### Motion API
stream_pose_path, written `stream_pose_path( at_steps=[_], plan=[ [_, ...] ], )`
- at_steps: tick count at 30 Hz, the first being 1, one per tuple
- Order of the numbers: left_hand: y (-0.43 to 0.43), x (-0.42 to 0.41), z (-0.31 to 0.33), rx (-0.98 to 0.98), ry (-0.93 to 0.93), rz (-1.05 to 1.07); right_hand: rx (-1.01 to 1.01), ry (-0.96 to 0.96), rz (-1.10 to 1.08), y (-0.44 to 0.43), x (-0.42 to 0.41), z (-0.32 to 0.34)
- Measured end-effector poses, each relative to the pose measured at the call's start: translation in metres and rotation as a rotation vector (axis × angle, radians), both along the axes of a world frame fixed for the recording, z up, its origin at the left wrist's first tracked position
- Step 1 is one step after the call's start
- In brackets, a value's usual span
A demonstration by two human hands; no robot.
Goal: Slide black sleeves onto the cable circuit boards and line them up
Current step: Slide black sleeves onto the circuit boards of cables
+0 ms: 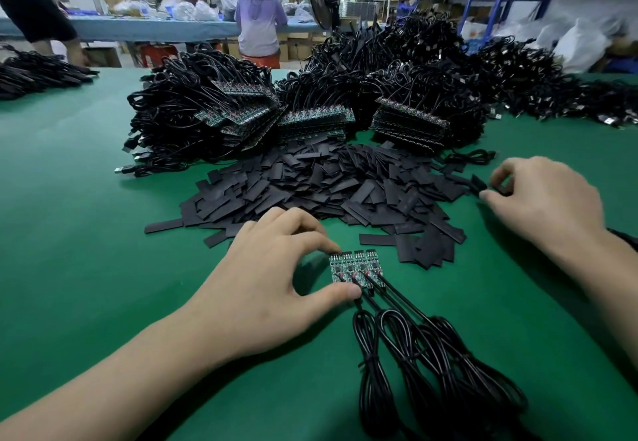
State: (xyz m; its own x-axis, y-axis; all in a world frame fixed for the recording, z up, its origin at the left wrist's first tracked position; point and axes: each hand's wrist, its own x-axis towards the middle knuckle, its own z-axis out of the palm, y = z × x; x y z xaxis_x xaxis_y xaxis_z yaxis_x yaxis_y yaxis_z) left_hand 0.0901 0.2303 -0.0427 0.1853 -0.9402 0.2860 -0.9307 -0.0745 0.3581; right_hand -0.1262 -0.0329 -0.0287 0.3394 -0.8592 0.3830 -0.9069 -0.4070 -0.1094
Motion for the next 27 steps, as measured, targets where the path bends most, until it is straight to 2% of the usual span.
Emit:
stream_pose_path(
  at_steps=[6, 12, 16, 19, 21, 24, 27],
  plan=[
    [-0.001, -0.004, 0.002, -0.145, 0.257, 0.011, 0.045, 0.024, -0.014, -0.01, -0.002, -0.01],
    [-0.002, -0.005, 0.004, -0.161, 0.527, 0.005, 0.071, 0.009, -0.1, -0.019, -0.012, -0.01],
    [-0.003, -0.004, 0.002, -0.184, 0.622, -0.014, 0.0, 0.034, -0.126, -0.01, -0.009, -0.002],
    [-0.003, -0.002, 0.002, -0.181, 0.67, -0.01, -0.093, -0.253, 0.199, 0.025, 0.01, 0.006],
    [-0.003, -0.001, 0.002, -0.168, 0.704, -0.012, 0.082, -0.448, 0.533, 0.063, 0.034, 0.01],
    [-0.004, 0.0, 0.003, -0.179, 0.776, -0.009, 0.454, -0.465, 0.868, 0.105, 0.06, 0.007],
    [-0.004, 0.003, 0.003, -0.226, 0.906, -0.009, 0.562, -0.418, 0.953, 0.119, 0.067, 0.002]
  ],
)
